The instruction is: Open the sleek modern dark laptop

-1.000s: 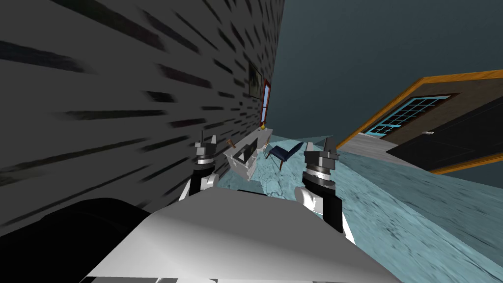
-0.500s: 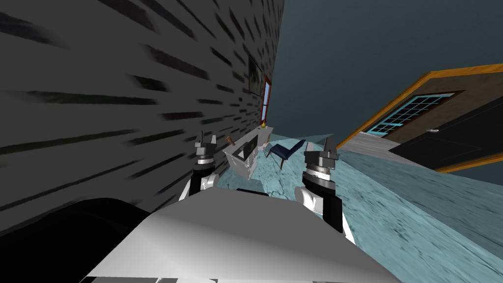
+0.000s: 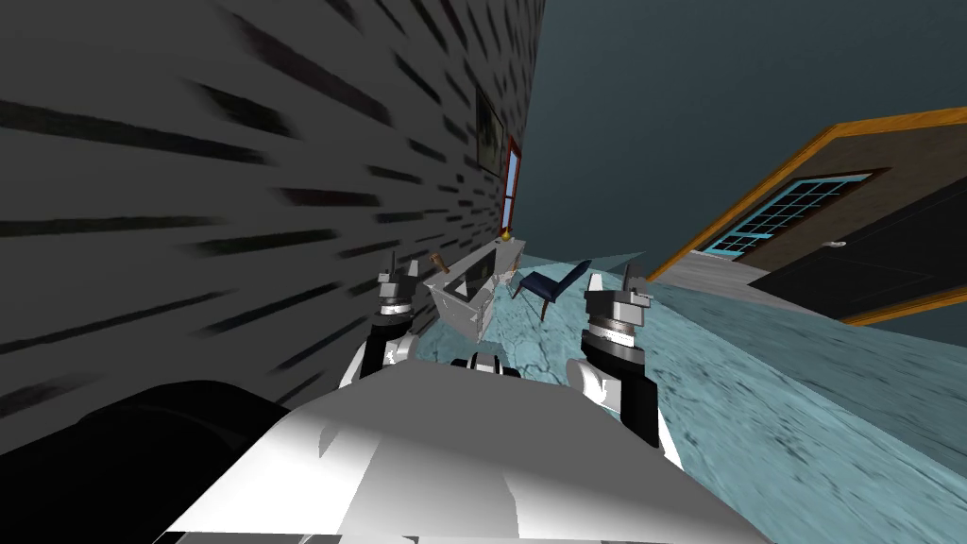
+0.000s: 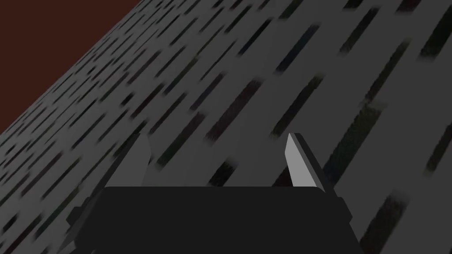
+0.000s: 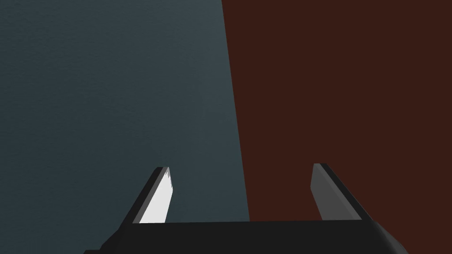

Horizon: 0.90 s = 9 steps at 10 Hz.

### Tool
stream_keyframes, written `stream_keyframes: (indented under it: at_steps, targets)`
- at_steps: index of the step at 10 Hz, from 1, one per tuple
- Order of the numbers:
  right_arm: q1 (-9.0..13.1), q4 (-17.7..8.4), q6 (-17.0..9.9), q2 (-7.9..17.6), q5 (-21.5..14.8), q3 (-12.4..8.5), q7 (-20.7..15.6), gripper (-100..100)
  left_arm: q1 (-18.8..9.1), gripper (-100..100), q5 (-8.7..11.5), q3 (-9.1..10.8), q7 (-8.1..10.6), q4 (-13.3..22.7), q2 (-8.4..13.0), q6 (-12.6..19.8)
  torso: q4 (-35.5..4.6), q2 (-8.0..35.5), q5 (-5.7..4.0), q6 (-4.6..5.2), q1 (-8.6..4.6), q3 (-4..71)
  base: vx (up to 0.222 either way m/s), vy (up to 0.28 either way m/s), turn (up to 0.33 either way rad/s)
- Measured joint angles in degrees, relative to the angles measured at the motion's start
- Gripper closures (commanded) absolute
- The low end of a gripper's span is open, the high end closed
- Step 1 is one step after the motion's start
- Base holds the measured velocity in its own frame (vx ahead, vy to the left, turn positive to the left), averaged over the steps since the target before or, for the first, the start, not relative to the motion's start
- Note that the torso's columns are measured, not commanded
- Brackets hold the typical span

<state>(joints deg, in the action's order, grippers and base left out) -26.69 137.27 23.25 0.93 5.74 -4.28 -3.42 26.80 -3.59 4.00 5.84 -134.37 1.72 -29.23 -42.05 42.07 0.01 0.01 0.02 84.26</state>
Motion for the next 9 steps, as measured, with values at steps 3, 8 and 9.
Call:
stream_keyframes:
  at_steps: [3, 8, 9]
  targets:
    - [0.0, 0.0, 0.0, 0.0, 0.0, 0.0, 0.0, 0, 0.03, -100, -0.64, -0.45, 0.05, 0.92, 3.87, 1.57, -0.23, 0.2, -0.01, 0.0, -0.03, 0.31, 0.012, 0.0, -0.071]
    - [0.0, 0.0, 0.0, 0.0, 0.0, 0.0, 0.0, 0, -0.28, -100, -1.65, -0.37, 0.95, 2.84, 7.49, 6.5, -0.23, 0.2, -0.01, 0.01, -0.03, 0.31, 0.02, 0.001, -0.112]
    - [0.0, 0.0, 0.0, 0.0, 0.0, 0.0, 0.0, 0, 0.22, -100, -2.17, -0.9, 0.92, 3.34, 7.62, 7.32, -0.23, 0.21, -0.01, -0.02, -0.03, 0.31, 0.019, 0.003, -0.087]
